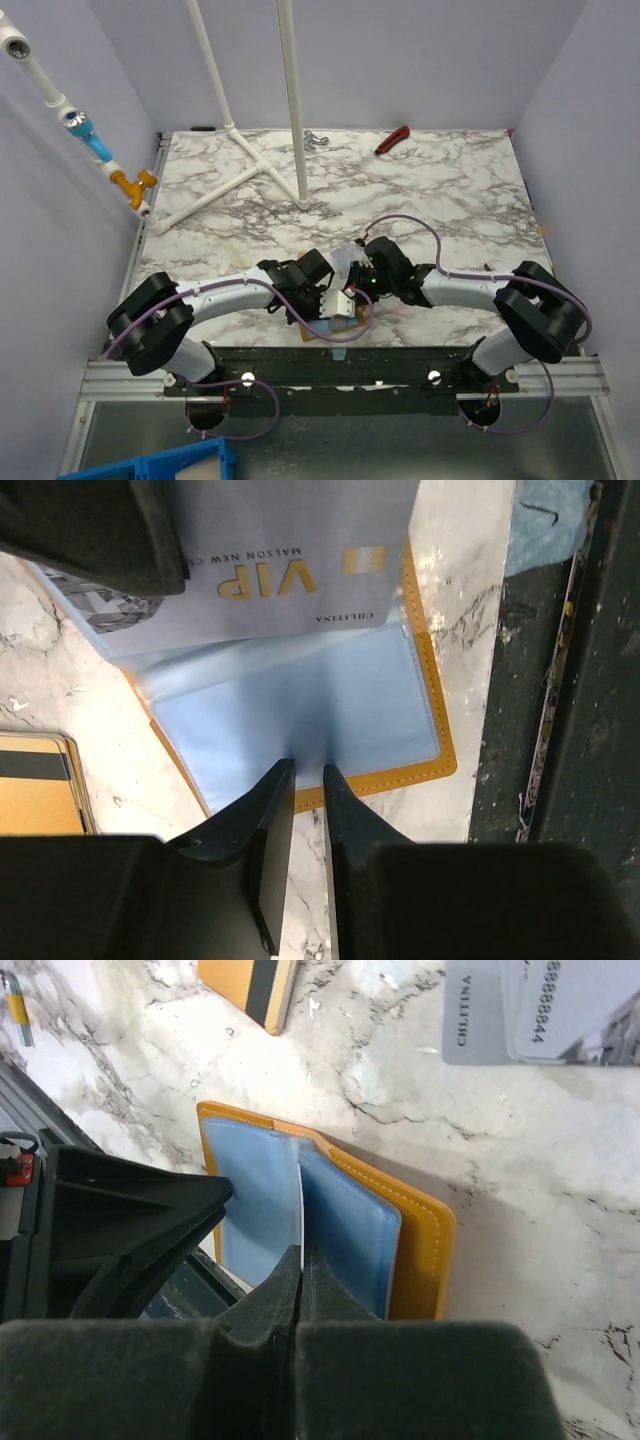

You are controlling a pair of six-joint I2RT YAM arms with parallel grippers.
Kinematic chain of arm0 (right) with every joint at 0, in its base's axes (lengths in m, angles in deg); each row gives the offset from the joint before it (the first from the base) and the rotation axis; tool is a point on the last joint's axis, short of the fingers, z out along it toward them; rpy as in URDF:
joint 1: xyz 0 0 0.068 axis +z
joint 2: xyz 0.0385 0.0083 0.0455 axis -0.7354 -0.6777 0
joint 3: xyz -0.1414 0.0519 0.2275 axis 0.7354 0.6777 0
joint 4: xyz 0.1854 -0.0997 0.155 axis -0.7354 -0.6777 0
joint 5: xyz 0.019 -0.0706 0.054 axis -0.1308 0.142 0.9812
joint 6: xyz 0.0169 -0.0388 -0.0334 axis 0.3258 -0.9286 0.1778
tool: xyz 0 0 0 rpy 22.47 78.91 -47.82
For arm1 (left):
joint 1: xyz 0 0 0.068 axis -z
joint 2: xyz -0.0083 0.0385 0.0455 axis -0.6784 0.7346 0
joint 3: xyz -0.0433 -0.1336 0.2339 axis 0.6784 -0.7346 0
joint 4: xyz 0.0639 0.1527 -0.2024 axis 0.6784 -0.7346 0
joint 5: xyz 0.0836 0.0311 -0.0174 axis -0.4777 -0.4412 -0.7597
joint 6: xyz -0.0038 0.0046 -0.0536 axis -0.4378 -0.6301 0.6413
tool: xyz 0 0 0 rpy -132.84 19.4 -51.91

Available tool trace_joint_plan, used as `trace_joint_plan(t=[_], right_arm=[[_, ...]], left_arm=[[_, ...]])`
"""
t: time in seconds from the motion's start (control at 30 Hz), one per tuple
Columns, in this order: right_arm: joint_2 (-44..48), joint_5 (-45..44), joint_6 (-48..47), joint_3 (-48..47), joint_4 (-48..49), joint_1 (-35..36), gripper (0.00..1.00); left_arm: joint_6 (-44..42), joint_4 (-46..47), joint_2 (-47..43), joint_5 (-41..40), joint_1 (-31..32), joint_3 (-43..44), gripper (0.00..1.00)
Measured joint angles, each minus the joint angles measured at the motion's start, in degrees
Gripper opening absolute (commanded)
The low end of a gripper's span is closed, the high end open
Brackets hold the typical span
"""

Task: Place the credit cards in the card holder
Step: Insert the credit card into the card holder.

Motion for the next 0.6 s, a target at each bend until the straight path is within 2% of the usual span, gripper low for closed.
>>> trace_joint_plan(t=[0.3,0.6], right_arm=[[-1.4,-0.7,3.1,1.9,5.1,-0.2,0.01],[-2.1,-1.5,4.5,3.3,8.9,-0.2,0.01]], left_arm=[[4.5,1.3,0.4,-2.1,1.7,0.1,0.18],[6.1,2.2,0.1,-3.1,1.9,-0.2,0.11]])
